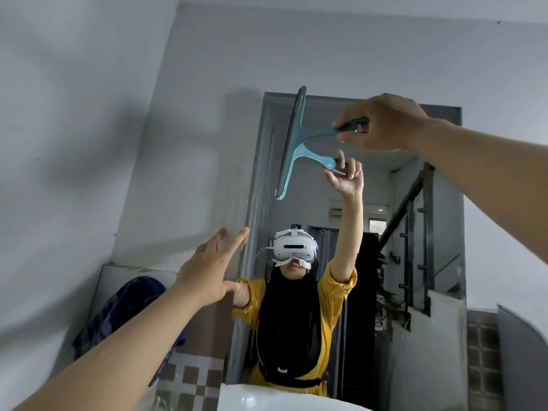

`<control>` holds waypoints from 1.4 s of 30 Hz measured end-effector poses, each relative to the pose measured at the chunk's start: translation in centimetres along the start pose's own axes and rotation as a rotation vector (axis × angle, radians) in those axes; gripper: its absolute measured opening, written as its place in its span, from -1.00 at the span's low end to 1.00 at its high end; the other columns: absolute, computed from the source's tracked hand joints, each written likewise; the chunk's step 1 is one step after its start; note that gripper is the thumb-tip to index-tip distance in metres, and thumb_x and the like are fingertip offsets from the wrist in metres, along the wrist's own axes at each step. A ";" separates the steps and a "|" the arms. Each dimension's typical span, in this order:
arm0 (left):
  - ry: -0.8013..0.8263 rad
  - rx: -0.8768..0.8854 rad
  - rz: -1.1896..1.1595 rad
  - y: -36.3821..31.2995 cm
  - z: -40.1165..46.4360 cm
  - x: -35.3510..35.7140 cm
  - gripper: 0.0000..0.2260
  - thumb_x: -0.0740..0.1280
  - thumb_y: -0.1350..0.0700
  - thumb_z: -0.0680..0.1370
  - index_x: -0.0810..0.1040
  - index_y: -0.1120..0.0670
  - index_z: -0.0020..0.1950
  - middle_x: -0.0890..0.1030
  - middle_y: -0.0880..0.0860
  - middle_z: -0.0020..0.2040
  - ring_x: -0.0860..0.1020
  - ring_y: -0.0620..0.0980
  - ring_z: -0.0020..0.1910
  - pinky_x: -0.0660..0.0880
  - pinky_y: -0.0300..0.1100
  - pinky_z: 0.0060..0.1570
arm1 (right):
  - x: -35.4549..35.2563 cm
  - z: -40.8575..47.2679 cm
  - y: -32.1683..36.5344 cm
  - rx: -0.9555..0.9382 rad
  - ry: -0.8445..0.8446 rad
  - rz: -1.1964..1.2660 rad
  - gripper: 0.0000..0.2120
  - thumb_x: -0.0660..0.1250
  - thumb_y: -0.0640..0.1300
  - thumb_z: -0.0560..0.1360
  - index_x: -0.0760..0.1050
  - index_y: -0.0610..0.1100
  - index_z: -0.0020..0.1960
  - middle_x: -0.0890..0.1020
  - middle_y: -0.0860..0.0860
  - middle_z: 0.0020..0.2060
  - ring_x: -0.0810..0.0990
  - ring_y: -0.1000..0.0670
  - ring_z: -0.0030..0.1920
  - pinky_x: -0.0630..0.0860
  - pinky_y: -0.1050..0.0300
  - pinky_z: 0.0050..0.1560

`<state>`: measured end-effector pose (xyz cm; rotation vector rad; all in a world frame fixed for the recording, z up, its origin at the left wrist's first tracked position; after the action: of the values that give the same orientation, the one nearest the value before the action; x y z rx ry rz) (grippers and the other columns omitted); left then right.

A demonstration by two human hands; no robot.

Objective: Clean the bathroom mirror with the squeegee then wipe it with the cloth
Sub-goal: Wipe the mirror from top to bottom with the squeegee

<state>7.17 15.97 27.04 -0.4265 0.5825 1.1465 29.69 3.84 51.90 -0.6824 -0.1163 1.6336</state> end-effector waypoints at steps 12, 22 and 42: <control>-0.029 -0.055 0.028 0.1 0.3 0.6 0.03 0.47 -0.01 0.39 -0.37 -0.31 0.41 -0.06 0.13 0.56 0.18 0.23 0.46 0.42 0.09 0.28 | -1.5 -6.7 -9.1 0.182 -0.085 0.010 -0.76 0.34 0.15 0.49 0.58 0.14 0.13 0.57 0.05 -0.23 0.52 -0.07 -0.18 0.35 0.11 -0.19; -0.067 -0.051 0.046 0.1 0.4 0.7 0.06 0.47 0.10 0.39 -0.40 -0.27 0.41 -0.01 0.18 0.54 0.22 0.24 0.44 0.40 0.05 0.28 | -2.1 -11.3 -12.8 0.375 -0.143 0.034 -0.80 0.34 0.12 0.50 0.58 0.09 0.07 0.49 0.12 -0.34 0.51 -0.09 -0.18 0.37 0.10 -0.19; -0.095 -0.022 0.035 0.6 0.8 1.3 0.06 0.46 0.04 0.38 -0.42 -0.26 0.40 0.01 0.20 0.53 0.20 0.25 0.44 0.38 0.13 0.30 | -1.4 -16.8 -13.8 0.709 -0.174 0.082 -0.80 0.28 0.15 0.50 0.52 0.09 0.05 0.60 -0.03 -0.18 0.57 -0.16 -0.23 0.58 -0.05 -0.17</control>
<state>7.14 17.56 26.80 -0.3803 0.4966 1.2010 49.99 0.14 44.90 -0.0018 0.3575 1.6618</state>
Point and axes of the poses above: each hand's wrist, its own z-axis towards the middle knuckle, its own x-axis out of the palm, y = z × x, the point moved 8 cm from there along z, towards the middle knuckle
